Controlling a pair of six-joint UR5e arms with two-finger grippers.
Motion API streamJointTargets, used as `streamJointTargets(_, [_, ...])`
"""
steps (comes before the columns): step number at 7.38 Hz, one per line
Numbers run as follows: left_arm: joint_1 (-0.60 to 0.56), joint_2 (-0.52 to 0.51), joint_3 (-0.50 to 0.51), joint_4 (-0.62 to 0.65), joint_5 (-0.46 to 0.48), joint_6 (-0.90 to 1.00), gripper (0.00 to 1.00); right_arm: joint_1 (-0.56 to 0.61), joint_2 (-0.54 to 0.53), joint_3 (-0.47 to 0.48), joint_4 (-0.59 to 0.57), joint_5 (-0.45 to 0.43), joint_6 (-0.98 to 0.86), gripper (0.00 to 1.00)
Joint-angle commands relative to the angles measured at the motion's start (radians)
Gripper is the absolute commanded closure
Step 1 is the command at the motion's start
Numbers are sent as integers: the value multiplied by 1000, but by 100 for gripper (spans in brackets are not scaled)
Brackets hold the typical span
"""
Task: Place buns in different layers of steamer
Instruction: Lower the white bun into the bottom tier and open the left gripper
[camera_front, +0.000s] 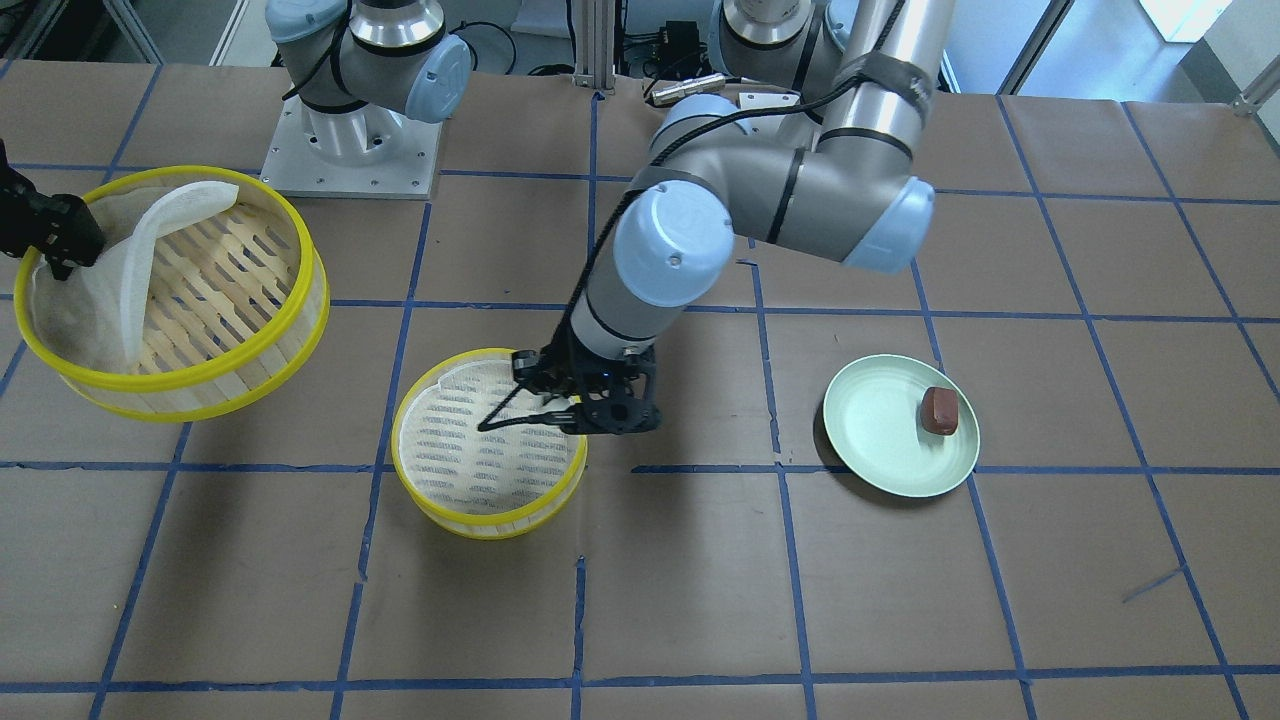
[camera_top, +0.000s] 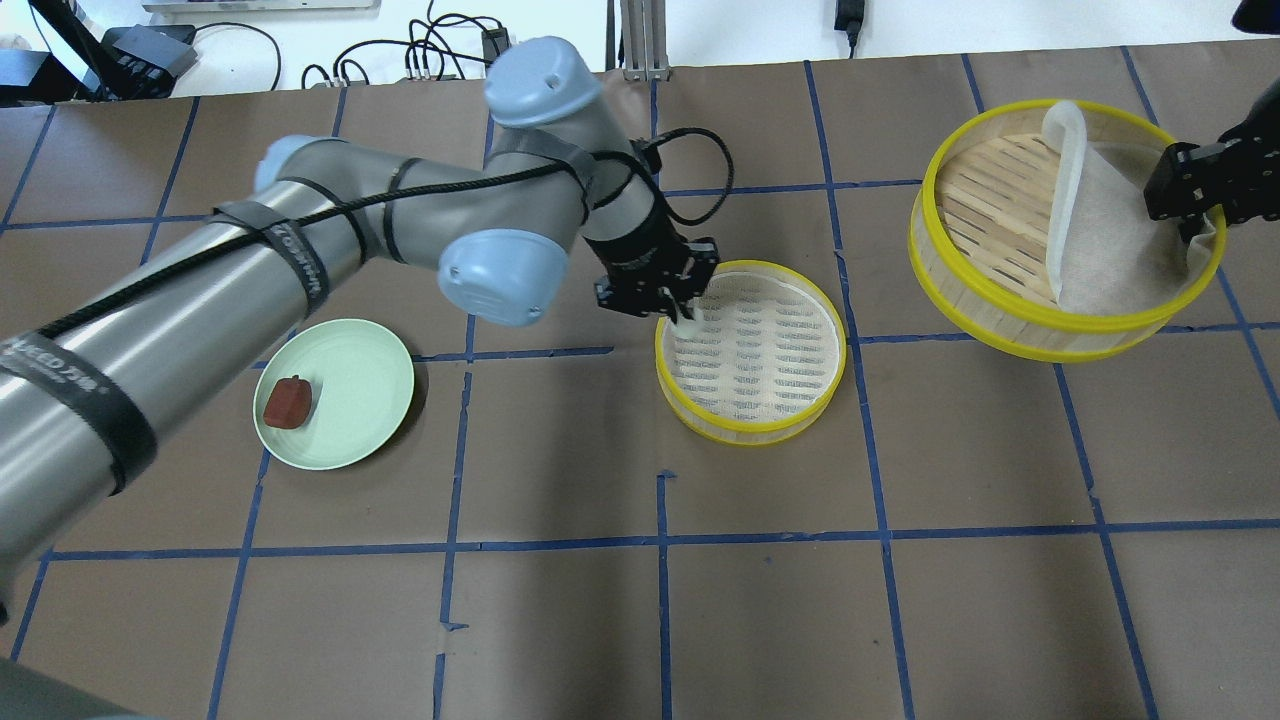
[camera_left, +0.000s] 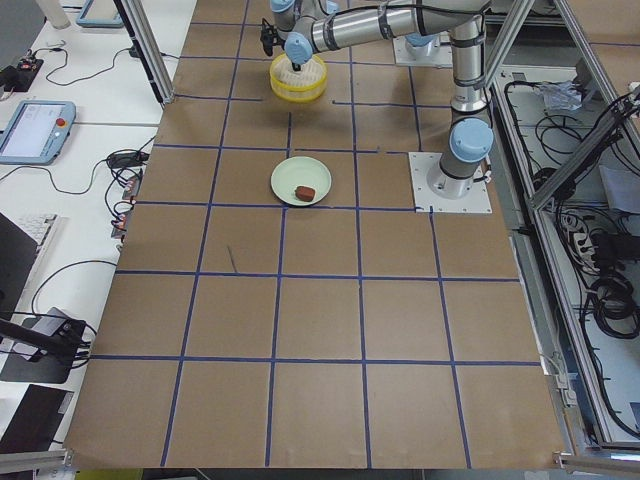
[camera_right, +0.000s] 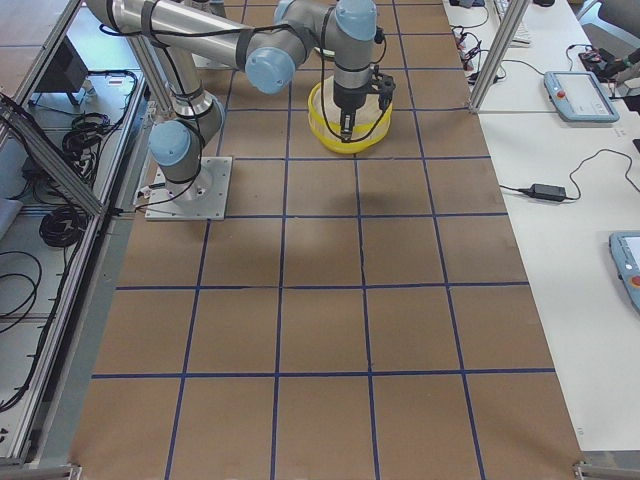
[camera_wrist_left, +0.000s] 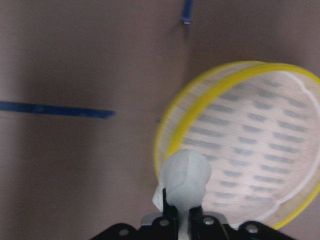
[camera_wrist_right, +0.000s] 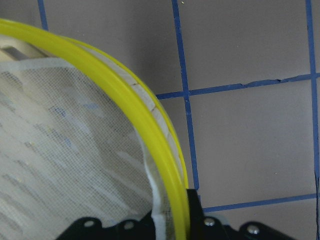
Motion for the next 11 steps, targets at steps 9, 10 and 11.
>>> streamJointTargets(9, [-48,-88,4,150,-7,-89,22,0,-2,-2,2,-1,0,83])
streamJointTargets(10, [-48,-84,4,150,9,-86,21,0,-1,0,2,-1,0,83])
streamJointTargets(11, [-48,-59,6,150,10,-84,20,0,-1,0,3,-1,-1,82])
